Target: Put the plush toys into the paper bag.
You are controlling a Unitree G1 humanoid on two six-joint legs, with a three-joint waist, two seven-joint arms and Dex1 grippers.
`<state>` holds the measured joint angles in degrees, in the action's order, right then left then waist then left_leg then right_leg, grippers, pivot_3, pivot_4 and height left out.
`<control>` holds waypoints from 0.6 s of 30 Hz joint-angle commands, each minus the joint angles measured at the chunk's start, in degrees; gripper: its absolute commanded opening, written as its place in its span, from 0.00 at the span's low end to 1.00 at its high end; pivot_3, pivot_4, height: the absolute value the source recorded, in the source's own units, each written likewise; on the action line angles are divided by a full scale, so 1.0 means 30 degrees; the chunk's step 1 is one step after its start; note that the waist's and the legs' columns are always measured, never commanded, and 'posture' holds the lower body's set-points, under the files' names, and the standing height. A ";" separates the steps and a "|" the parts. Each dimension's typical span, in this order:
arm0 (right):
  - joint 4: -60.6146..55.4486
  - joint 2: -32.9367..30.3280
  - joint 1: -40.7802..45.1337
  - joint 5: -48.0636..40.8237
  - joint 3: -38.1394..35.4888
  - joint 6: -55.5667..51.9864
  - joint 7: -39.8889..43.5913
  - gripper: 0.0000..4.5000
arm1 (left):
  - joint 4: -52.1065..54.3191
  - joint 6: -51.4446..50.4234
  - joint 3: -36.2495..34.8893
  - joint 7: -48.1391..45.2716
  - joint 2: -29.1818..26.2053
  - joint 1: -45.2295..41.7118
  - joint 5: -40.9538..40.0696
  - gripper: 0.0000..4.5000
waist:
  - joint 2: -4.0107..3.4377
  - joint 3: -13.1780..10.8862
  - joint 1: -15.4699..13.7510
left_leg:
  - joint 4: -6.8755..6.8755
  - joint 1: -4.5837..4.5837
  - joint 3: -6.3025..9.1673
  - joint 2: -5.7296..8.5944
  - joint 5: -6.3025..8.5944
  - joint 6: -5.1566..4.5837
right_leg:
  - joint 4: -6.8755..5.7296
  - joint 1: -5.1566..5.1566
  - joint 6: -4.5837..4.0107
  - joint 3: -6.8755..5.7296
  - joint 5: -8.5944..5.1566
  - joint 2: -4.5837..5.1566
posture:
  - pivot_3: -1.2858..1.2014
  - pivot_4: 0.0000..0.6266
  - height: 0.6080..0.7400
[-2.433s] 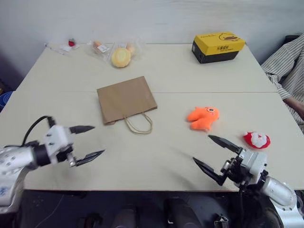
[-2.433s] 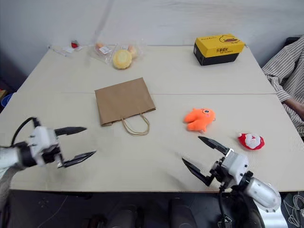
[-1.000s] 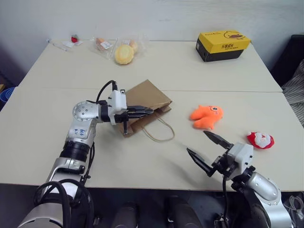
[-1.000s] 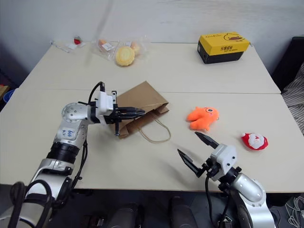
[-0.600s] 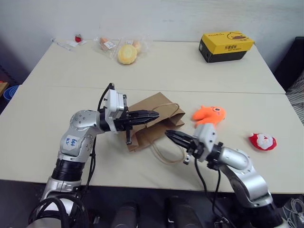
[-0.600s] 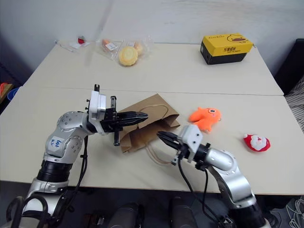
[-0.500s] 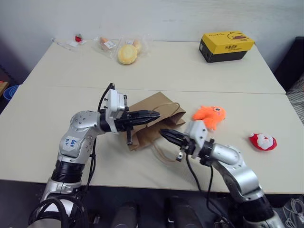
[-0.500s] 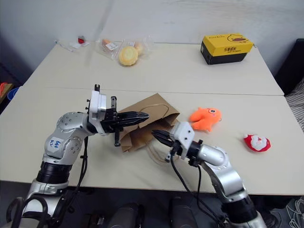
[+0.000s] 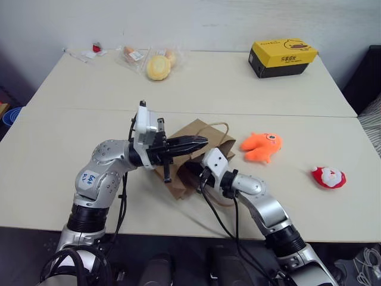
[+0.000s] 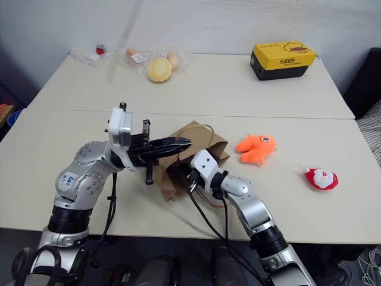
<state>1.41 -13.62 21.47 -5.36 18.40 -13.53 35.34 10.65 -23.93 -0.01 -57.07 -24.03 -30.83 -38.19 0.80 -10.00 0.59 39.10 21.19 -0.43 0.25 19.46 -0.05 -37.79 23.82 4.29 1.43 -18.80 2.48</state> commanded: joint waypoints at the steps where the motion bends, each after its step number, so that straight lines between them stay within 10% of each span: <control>1: 0.0323 -0.0127 -0.0247 0.0611 0.0127 0.0495 -0.0078 0.01 | 0.0348 -0.0361 -0.1486 0.0596 -0.0023 -0.1025 -0.1353 0.00 | 0.0000 0.0000 0.0023 | 0.0000 -0.0001 0.0002 0.0000 0.0000 0.0000 | 0.0000 0.0000 0.0000 -0.0005 0.0000 0.0000 | 0.52 0.24 1.00; 18: -0.1975 0.0157 -0.1544 -0.2424 -0.1446 0.1968 0.1950 0.04 | 0.0530 -0.1601 -0.2023 0.1429 0.0214 -0.0838 -0.2332 0.00 | -0.0004 0.0000 0.0238 | -0.0006 -0.0001 0.0025 0.0000 0.0002 0.0012 | 0.0011 -0.0020 0.0002 -0.0032 0.0001 0.0002 | 0.52 0.24 1.00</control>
<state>0.02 -13.25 16.68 -9.16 15.48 -7.19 39.34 9.95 -29.51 -6.40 -52.67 -23.62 -33.15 -45.27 0.79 -10.00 1.31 39.08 21.20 -0.35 0.25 19.47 -0.01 -37.77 23.76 4.30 1.33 -18.79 2.49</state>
